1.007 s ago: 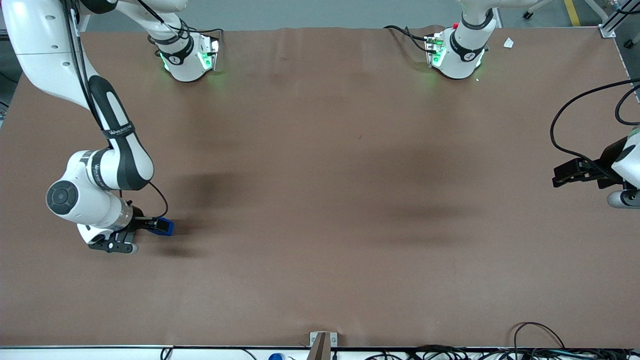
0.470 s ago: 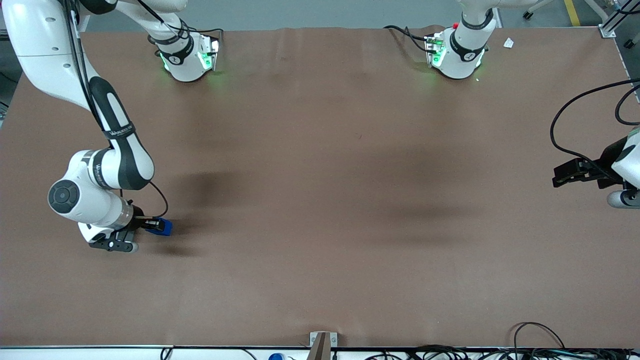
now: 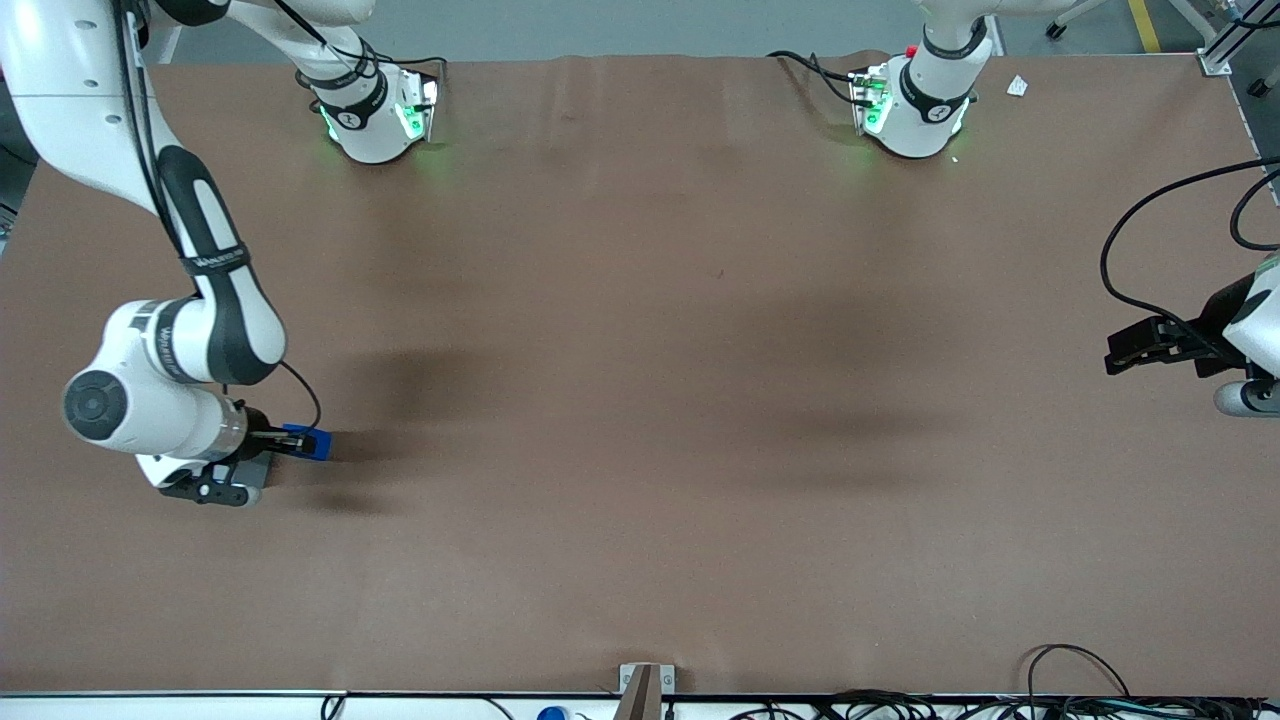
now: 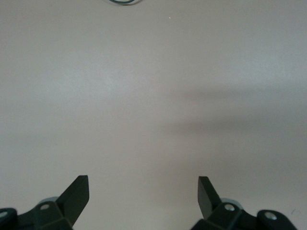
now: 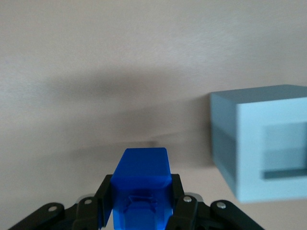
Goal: Insert blue part into gray base with right arm
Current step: 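Lift the blue block and carry it over the gray base's opening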
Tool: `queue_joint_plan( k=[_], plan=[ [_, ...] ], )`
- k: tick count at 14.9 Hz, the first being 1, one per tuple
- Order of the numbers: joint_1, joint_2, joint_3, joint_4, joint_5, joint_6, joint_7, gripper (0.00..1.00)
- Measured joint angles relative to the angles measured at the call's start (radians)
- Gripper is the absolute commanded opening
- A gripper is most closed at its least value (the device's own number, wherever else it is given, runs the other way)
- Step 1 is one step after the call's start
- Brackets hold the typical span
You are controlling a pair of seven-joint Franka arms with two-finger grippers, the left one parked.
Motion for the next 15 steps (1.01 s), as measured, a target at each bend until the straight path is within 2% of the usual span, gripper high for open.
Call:
queue_joint_plan(
  k=[2, 4, 10, 15],
  plan=[
    [-0.013, -0.018, 0.0, 0.066, 0.0, -0.092, -0.025, 0.01],
    [-0.033, -0.025, -0.001, 0.106, 0.0, -0.121, -0.066, 0.0],
    [-0.131, -0.019, -0.004, 0.124, -0.022, -0.12, -0.253, 0.01],
    [-0.152, 0.007, -0.004, 0.127, -0.022, -0.117, -0.271, 0.0]
  ],
)
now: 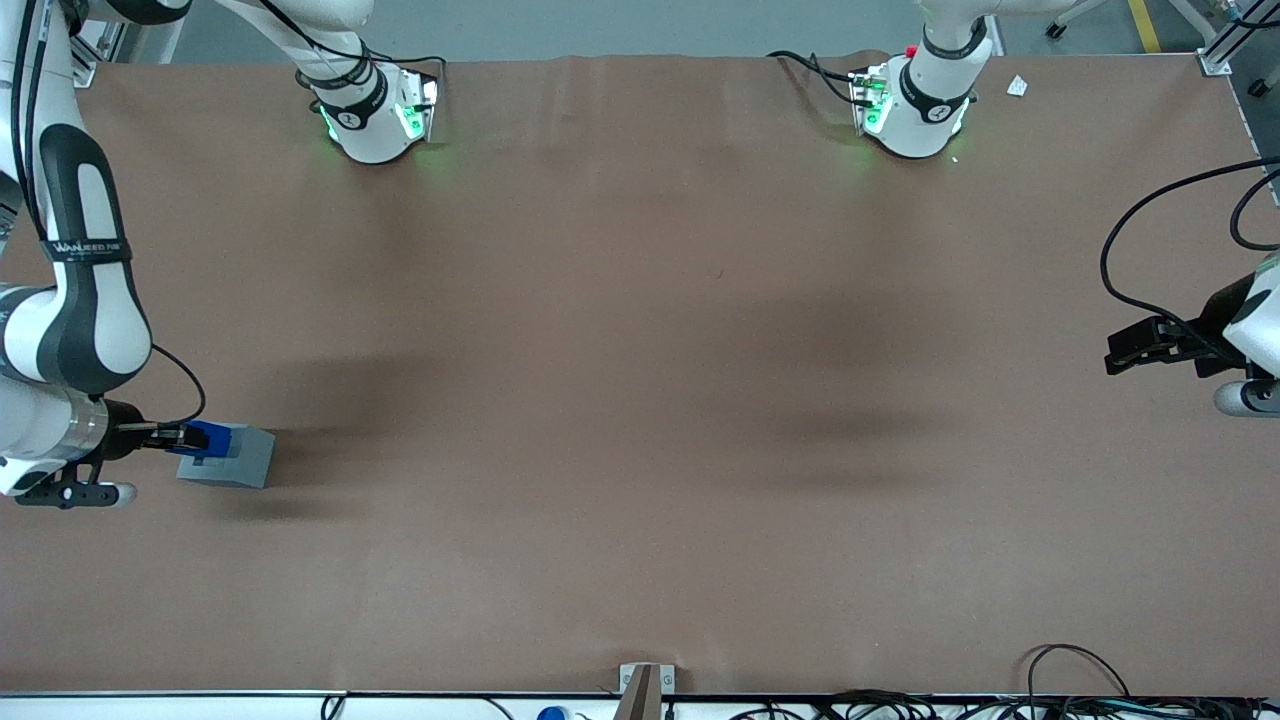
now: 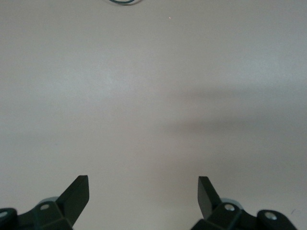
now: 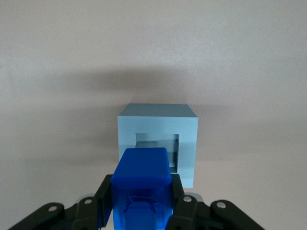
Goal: Insert blue part into gray base with right arm
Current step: 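Lift the blue block and carry it over the gray base's opening, then lower the blue block into the gray base's opening and open the gripper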
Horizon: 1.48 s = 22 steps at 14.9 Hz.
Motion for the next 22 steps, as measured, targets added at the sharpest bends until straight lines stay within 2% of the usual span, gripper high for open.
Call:
queue_joint_plan(
  k=[17, 18, 20, 21, 22],
  plan=[
    [-0.024, 0.071, 0.0, 0.061, 0.001, 0.042, 0.017, 0.01],
    [-0.024, 0.072, 0.0, 0.064, 0.001, 0.042, 0.018, 0.11],
    [-0.024, 0.073, 0.0, 0.067, 0.001, 0.042, 0.02, 0.83],
    [-0.024, 0.074, 0.0, 0.068, 0.001, 0.042, 0.021, 0.98],
    [-0.024, 0.075, 0.0, 0.068, 0.001, 0.042, 0.022, 1.0]
  ],
)
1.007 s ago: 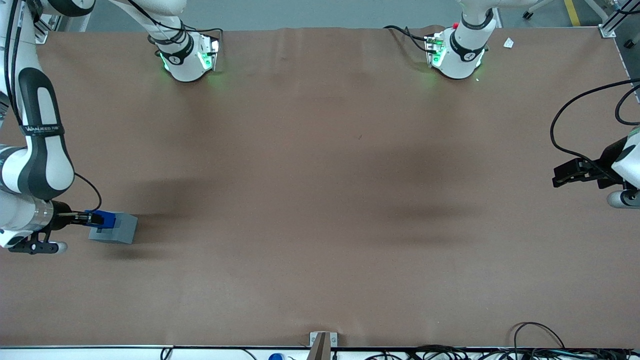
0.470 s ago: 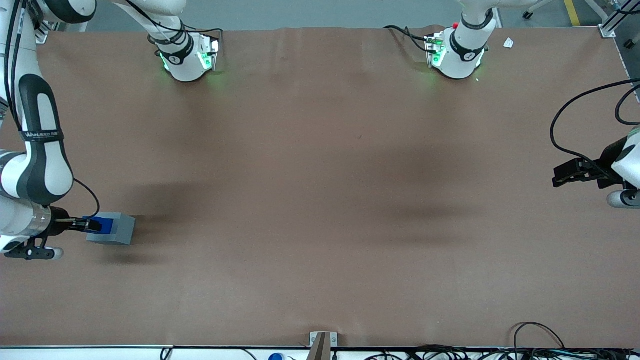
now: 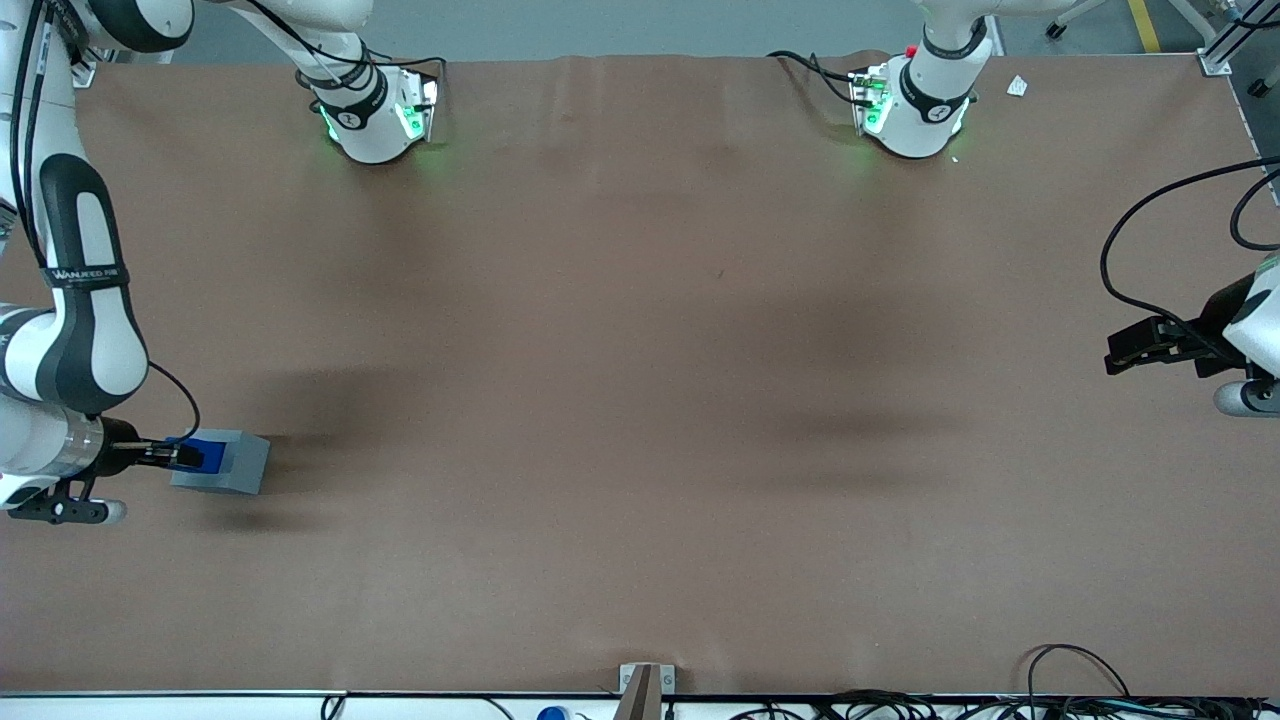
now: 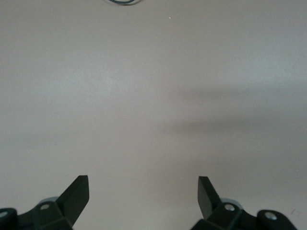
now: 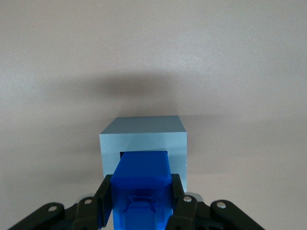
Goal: Insert blue part into gray base with right arm
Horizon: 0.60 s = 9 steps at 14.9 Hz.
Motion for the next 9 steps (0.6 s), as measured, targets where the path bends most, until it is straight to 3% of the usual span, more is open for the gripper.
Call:
queue_joint_plan(
  k=[9],
  plan=[
    [0.001, -0.017, 0.004, 0.065, 0.0, -0.049, 0.0, 1.0]
  ],
)
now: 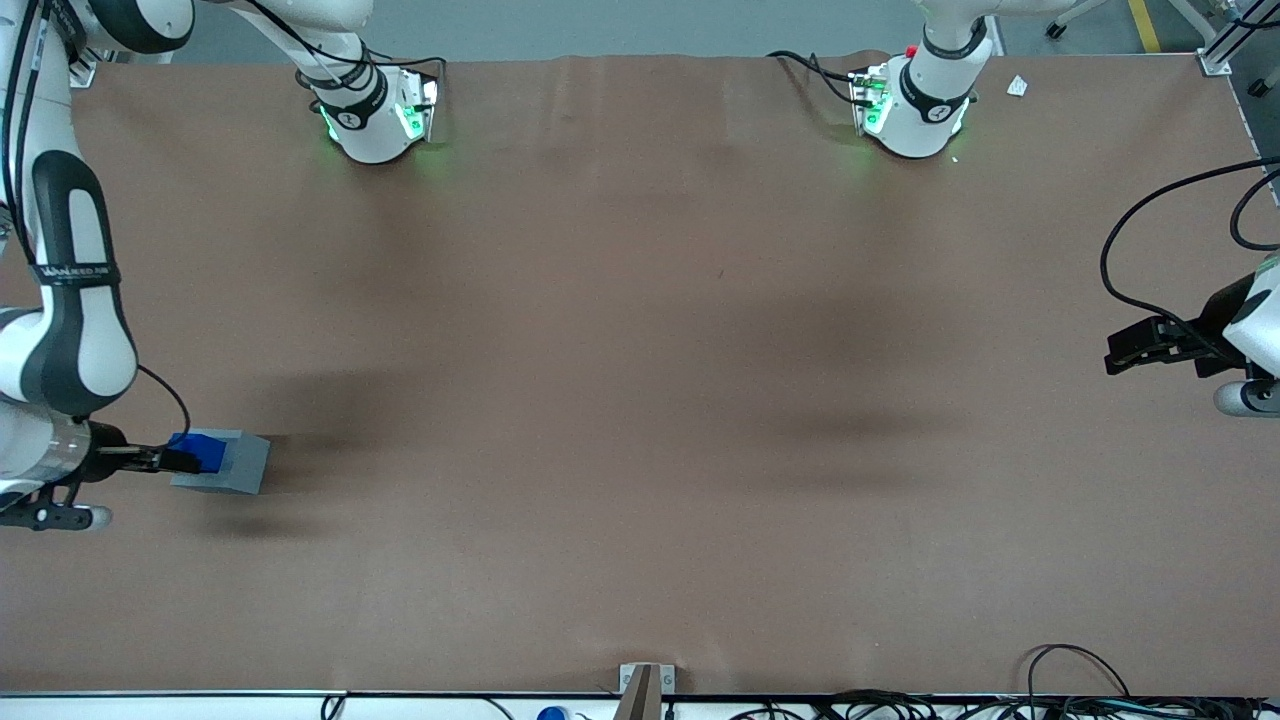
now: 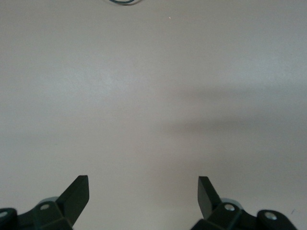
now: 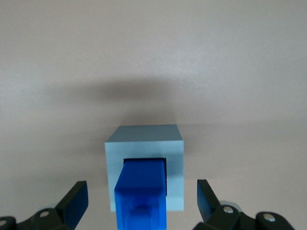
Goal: Insert blue part into gray base with right arm
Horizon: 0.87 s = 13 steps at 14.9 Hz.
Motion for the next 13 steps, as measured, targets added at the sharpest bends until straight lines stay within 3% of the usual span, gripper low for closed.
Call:
queue_joint_plan(
  k=[6, 9, 13],
  plan=[
    [-0.001, -0.16, 0.002, 0.022, 0.004, -0.224, 0.015, 1.0],
    [0.002, -0.265, 0.009, 0.021, 0.004, -0.336, 0.1, 1.0],
    [0.002, -0.406, 0.01, 0.002, 0.004, -0.39, 0.144, 1.0]
  ],
)
